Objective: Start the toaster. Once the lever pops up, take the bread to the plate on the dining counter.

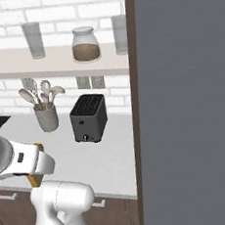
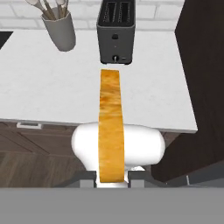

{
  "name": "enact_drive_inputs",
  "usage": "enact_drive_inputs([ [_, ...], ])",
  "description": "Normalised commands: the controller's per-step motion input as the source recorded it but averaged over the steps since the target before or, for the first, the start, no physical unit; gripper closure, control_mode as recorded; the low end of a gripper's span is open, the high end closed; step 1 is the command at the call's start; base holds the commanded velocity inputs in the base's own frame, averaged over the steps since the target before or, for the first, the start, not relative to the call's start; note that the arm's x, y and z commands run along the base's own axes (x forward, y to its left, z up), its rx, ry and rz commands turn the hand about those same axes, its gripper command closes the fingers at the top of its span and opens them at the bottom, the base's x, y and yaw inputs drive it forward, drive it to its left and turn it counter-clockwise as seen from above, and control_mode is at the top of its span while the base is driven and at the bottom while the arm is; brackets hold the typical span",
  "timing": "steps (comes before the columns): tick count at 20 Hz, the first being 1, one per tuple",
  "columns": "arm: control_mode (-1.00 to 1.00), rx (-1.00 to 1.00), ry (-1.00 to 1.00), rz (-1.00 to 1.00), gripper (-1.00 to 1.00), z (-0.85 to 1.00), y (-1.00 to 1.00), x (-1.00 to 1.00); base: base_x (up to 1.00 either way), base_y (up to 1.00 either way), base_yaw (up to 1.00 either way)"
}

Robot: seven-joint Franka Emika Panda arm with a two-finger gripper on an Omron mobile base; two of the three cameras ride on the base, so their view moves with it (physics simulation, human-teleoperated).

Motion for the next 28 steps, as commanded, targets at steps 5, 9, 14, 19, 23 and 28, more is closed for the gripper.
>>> enact_drive_inputs([
  [5, 1.00, 0.00, 0.01, 0.00, 1.00, -0.01, 0.00, -0.07, -0.17, 0.00, 0.00],
  [9, 1.00, 0.00, 0.00, 0.00, 1.00, 0.00, 0.00, 0.00, -0.25, 0.26, 0.42],
  [14, 1.00, 0.00, 0.00, 0.00, 1.00, 0.00, 0.00, 0.00, -0.02, 0.38, 0.89],
  [19, 1.00, 0.00, 0.00, 0.00, 1.00, 0.00, 0.00, 0.00, -0.21, 0.19, 1.00],
  [23, 1.00, 0.00, 0.00, 0.00, 1.00, 0.00, 0.00, 0.00, -0.18, 0.08, 1.00],
  [28, 1.00, 0.00, 0.00, 0.00, 1.00, 0.00, 0.00, 0.00, -0.16, 0.00, 1.00],
])
